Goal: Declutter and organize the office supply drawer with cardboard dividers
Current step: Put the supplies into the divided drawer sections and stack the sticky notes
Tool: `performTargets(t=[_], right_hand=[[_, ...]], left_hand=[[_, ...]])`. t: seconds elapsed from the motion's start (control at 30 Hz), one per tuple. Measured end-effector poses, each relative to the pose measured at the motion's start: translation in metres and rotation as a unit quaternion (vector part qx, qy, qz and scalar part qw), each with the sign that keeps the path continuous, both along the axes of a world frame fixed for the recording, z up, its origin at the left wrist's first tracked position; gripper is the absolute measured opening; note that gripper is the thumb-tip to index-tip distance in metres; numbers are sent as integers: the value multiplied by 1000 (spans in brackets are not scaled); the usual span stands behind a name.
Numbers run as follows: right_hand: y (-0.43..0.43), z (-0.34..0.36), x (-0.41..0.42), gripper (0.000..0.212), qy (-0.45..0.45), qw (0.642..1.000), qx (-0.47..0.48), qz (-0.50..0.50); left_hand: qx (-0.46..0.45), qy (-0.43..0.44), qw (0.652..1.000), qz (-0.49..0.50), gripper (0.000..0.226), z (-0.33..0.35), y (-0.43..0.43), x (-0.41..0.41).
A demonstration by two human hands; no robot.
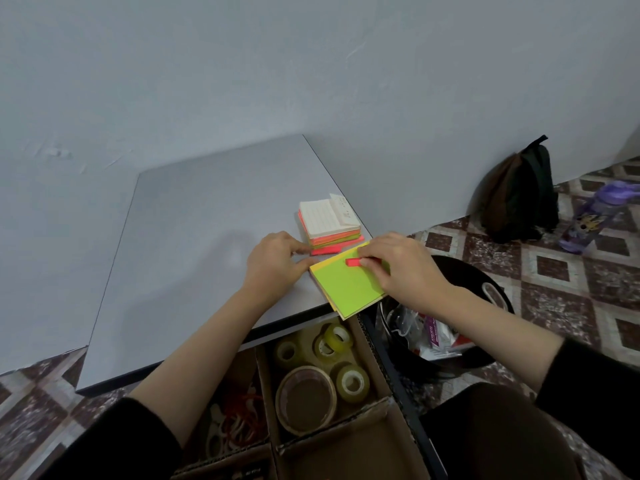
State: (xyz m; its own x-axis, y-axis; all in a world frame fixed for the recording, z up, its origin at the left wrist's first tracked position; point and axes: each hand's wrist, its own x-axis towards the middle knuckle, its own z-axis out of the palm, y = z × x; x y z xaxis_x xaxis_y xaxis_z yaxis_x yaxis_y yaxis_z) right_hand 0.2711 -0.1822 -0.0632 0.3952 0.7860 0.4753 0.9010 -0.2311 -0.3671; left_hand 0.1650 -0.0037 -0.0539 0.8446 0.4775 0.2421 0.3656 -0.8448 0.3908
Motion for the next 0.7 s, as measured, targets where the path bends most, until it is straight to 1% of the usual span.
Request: performTargets(t=[0.1,0.17,0.27,0.33,0.4,0.47,0.53,0.57,0.63,0.7], right_hand=[[0,-1,0,17,2,1000,9,-7],[1,-2,-1,19,-5,1000,24,-18],[1,-5,-5,17,-8,998,46,-29],[1,-7,-7,15,-5,998,57,-29],[2,-8,-7,14,-8,998,62,-29],[2,-9,-6,14,-12,997,64,-29],[3,-10,-6,14,-16,997,67,-29],[3,-11,-5,15,-16,997,69,-30],[3,-13,-4,16,-17,997,73,-32],[4,-15,-5,16,-23,996,80,-37]], left_hand=[[32,-25,999,10,33,-3,1,1],[57,-56,997,-1,28,-4,1,-1],[139,-81,984,-75,20,-4,3,-2],[184,-83,973,-115,26,-6,6,-1],[211,-77,964,-145,33,-7,9,0],[228,-68,958,-161,31,-7,10,2],[238,-67,953,-173,22,-8,13,5],[238,-67,953,-175,22,-9,13,6],[228,-71,954,-182,30,-12,14,6],[210,-87,958,-174,31,-15,14,3]])
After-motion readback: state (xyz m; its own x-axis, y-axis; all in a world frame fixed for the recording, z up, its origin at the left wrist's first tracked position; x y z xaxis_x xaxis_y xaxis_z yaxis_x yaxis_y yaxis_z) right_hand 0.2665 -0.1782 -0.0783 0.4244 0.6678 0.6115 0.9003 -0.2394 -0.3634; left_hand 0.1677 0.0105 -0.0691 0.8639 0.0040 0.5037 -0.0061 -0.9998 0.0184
